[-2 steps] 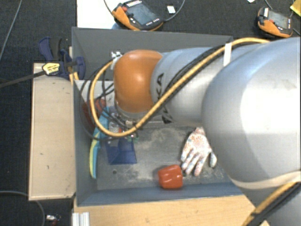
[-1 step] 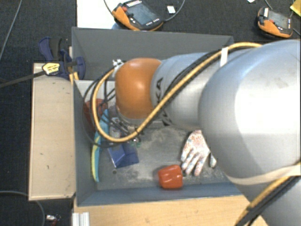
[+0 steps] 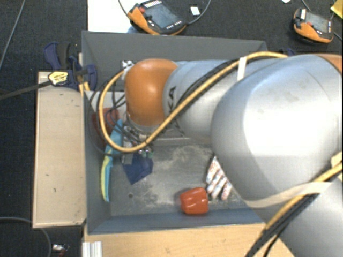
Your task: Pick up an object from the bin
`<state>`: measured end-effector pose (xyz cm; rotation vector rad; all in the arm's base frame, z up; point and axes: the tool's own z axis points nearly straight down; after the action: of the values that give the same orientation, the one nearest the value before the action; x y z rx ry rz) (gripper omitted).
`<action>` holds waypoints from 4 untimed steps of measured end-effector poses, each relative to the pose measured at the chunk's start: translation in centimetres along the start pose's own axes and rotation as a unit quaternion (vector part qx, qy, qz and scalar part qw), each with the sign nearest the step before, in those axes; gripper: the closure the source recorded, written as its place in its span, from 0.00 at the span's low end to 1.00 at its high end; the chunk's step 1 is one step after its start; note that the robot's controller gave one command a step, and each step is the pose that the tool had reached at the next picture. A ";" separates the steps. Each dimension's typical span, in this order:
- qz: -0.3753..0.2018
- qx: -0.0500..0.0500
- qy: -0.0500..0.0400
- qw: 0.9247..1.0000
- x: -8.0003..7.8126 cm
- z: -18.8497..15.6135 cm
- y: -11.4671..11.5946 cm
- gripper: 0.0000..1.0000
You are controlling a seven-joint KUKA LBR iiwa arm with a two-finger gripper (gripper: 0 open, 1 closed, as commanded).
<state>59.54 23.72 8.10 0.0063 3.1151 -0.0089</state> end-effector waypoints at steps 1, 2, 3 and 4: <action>-0.022 0.000 -0.004 1.000 0.2 -0.2 0.0 1.00; -0.017 -0.001 -0.001 1.000 0.1 -0.5 -0.1 1.00; -0.032 0.000 -0.006 0.999 1.0 -5.6 -0.7 1.00; -0.054 0.000 -0.005 0.999 0.9 -2.4 -1.2 1.00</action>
Offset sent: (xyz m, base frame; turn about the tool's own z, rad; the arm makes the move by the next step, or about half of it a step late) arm -0.0030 -0.0027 -0.0007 -0.0307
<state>58.57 22.55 10.47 -0.1618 3.1014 -0.0114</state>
